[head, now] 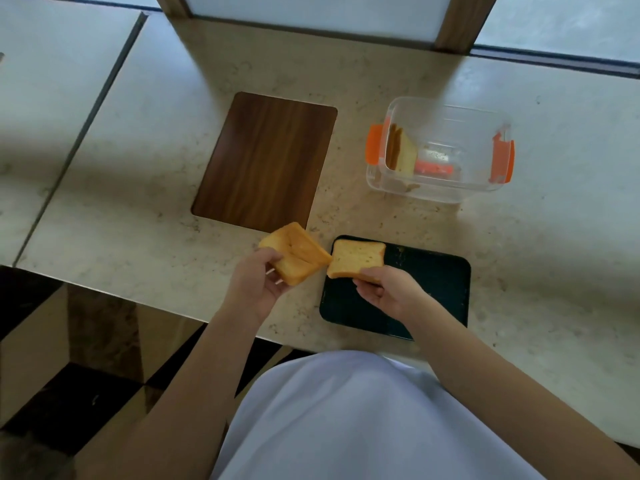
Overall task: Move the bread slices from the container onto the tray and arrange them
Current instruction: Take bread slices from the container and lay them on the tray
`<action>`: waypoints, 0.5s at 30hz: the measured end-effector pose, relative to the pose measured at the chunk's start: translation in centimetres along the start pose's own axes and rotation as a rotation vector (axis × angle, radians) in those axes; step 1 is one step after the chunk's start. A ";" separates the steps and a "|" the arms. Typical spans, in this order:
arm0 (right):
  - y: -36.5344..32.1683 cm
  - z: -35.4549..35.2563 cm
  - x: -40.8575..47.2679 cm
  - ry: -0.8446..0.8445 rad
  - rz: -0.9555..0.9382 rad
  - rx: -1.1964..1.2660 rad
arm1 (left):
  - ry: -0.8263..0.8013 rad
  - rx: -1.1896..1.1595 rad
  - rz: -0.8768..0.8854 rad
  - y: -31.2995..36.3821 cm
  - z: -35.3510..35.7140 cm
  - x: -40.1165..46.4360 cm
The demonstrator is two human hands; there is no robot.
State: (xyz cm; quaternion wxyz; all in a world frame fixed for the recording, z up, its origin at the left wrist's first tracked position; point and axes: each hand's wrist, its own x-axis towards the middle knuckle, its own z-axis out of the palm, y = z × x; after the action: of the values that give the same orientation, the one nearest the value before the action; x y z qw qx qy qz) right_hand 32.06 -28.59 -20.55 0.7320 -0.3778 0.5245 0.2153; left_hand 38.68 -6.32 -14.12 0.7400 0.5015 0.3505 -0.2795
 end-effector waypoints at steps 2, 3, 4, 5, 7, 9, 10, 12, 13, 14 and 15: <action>0.3 -0.1 0.3 0.102 -0.089 -0.297 | -0.008 0.028 0.008 -0.2 0.2 -0.1; 0.4 -0.3 0.4 0.174 -0.164 -0.528 | -0.011 0.042 0.013 -0.3 0.2 0.0; 0.6 -0.7 0.4 0.243 -0.250 -0.746 | -0.014 0.053 0.016 -0.4 0.2 0.0; 0.7 -1.1 0.4 0.297 -0.326 -0.909 | -0.015 0.060 0.016 -0.5 0.2 0.0; 0.9 -1.6 0.1 0.345 -0.412 -1.088 | -0.014 0.064 0.015 -0.7 0.2 0.1; 1.0 -1.6 -0.1 0.338 -0.445 -1.197 | -0.013 0.078 0.015 -0.9 0.2 0.1; 1.0 -1.5 -0.2 0.332 -0.452 -1.235 | -0.013 0.097 0.016 -1.0 0.2 0.1; 0.9 -1.2 -0.2 0.325 -0.474 -1.286 | -0.015 0.146 0.026 -1.3 0.2 0.1; 0.8 -1.0 -0.2 0.320 -0.485 -1.303 | -0.017 0.167 0.032 -1.4 0.2 0.1; 0.8 -0.8 -0.1 0.315 -0.494 -1.312 | -0.019 0.185 0.037 -1.6 0.2 0.1; 0.8 -0.6 -0.1 0.312 -0.501 -1.315 | -0.020 0.204 0.040 -1.7 0.1 0.1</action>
State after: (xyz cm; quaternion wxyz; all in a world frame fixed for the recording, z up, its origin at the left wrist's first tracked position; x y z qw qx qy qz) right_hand 31.16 -28.54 -20.83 0.2970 -0.8756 0.2823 0.2557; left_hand 37.44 -7.00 -15.15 0.6941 0.5783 0.3025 -0.3038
